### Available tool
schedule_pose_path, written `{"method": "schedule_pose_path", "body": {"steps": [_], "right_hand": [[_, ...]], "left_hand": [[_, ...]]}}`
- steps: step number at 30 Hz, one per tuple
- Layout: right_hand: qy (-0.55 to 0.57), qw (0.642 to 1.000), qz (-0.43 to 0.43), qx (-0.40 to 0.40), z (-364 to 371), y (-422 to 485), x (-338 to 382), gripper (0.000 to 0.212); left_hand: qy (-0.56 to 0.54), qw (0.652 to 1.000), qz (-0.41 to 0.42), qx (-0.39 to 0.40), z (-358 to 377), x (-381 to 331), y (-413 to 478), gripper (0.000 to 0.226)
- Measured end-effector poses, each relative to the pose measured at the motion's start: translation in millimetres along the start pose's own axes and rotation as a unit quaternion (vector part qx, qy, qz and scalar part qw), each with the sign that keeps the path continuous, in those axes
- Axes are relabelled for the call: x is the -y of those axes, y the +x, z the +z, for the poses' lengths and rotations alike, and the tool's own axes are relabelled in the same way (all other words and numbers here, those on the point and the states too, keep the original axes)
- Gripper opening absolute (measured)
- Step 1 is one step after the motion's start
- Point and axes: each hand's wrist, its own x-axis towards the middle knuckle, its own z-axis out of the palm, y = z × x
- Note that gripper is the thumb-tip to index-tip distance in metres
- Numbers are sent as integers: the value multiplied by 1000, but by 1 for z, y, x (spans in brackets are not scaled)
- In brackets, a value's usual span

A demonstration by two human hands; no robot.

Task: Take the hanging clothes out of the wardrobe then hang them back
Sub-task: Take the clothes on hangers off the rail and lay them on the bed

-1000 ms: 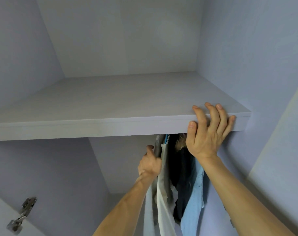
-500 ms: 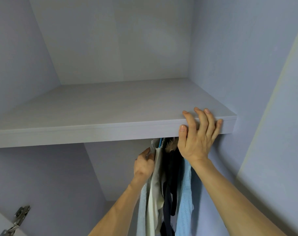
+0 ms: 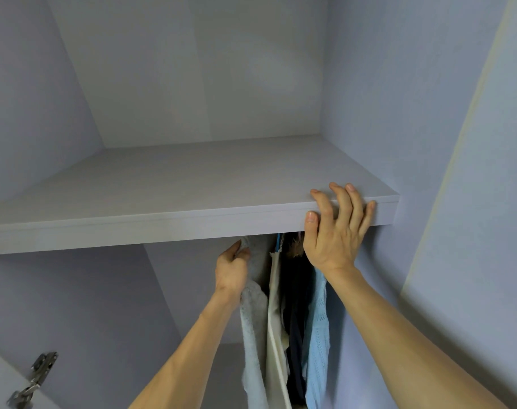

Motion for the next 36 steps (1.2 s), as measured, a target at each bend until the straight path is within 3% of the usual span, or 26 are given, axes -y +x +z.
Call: {"method": "schedule_pose_path", "body": {"steps": [4,7,11,15,18,20,23,30,33,36], "right_hand": [[-10,1000,-20,10,-6,1,0,46],[21,999,21,34,-16,-23,13,56],[142,970,40,195,-30,-113,54,66],[262,871,77,409,-40,-182,115,79],[310,799,25,514,-44,-203,163,70],[345,714,-20,609,-56,-217,193,37],[381,599,-72,701,-91,-249,227,39],[518,487,-161,685,-229,-326,290,39],[538,436,-241,680,-284,-339,308,49],[551,397,-312,664,-341,-347,318,59]], "left_hand": [[16,999,27,8,-25,13,-31,39],[22,999,30,14,-51,28,-67,29],[9,1000,-4,10,-100,46,-126,28],[19,998,-57,1,-160,80,-192,25],[17,994,-110,-17,-197,105,-255,26],[10,989,-139,-41,-216,120,-303,27],[39,981,-165,-92,-235,142,-377,29],[119,924,-259,-256,-247,179,-554,30],[197,872,-300,-334,-231,182,-612,31],[204,837,-310,-402,-201,186,-659,31]]}}
